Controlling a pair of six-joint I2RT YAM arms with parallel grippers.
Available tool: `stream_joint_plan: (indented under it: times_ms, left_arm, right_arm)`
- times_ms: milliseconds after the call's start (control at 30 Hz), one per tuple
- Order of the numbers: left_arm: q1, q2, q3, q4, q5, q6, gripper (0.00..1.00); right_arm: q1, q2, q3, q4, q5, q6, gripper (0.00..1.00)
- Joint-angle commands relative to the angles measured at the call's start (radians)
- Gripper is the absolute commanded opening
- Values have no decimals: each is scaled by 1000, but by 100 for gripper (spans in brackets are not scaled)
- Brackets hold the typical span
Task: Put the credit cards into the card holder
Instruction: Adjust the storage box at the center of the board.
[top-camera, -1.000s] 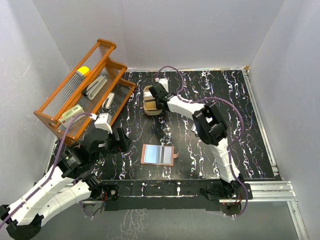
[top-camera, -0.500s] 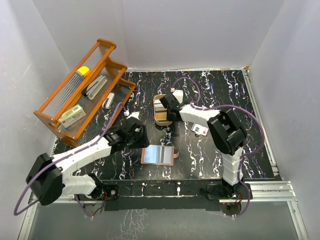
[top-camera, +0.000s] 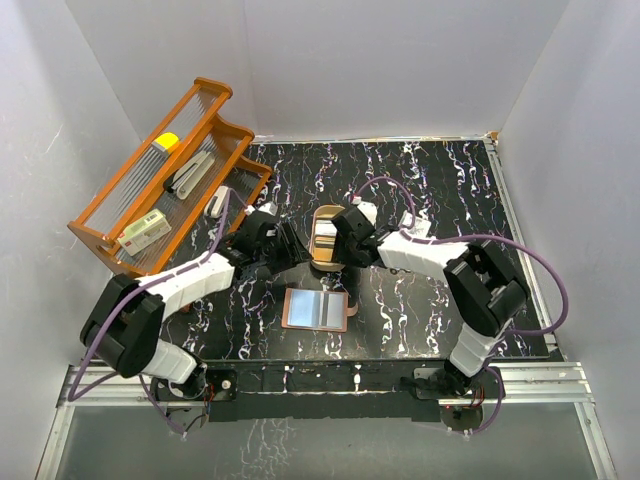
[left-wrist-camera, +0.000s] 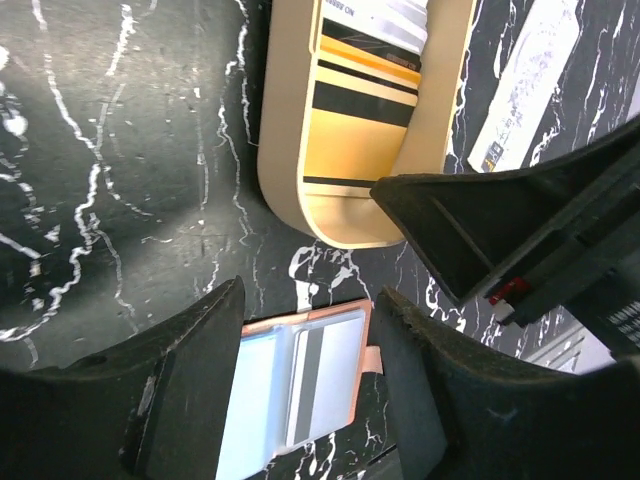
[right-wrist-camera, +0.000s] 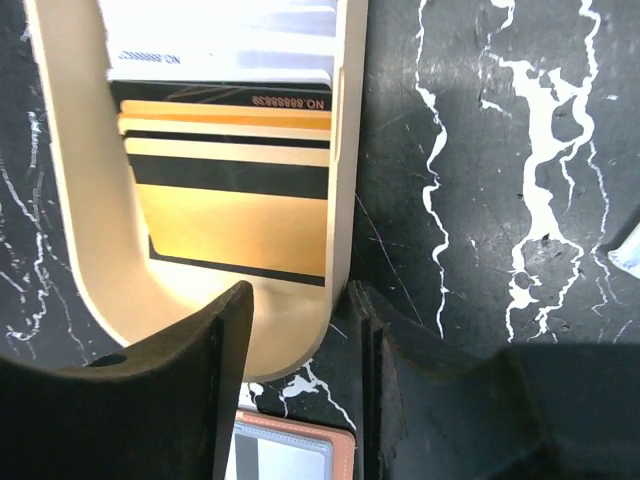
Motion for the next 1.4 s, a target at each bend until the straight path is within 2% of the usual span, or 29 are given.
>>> stream_joint_plan:
  times_ms: [0, 267, 500, 633, 800, 967, 1133, 1233, 1367]
  left_arm:
    - [-3, 58, 37, 74, 85, -30, 54]
    - [-3, 136, 56, 52, 71, -50, 57]
    - [-3, 233, 118, 55, 75, -26, 47]
    - [-4, 263, 149, 45, 52, -3, 37]
    - [-1, 296, 203, -9, 29, 47, 14]
    - [10, 289, 224, -35, 31, 146, 5]
    - [32, 298, 273, -80, 50, 236, 5]
    - [41, 309, 289, -88, 44, 239, 7]
    - [45, 315, 277, -33, 65, 226, 11]
  right_arm:
    - [-5, -73, 25, 4, 35, -45, 46]
    - [-41, -170, 54, -33, 48, -248, 68]
    - [-82, -219, 28, 15, -14, -354, 76]
    - [-95, -224, 29, 42, -94, -446, 79]
    - [-139, -215, 49, 86, -209, -523, 80]
    - [-162, -186, 79, 127, -294, -573, 88]
    - [-167, -130, 119, 132, -314, -575, 90]
    - [-167, -103, 131, 109, -314, -534, 97]
    - [-168, -106, 89, 144, -313, -495, 97]
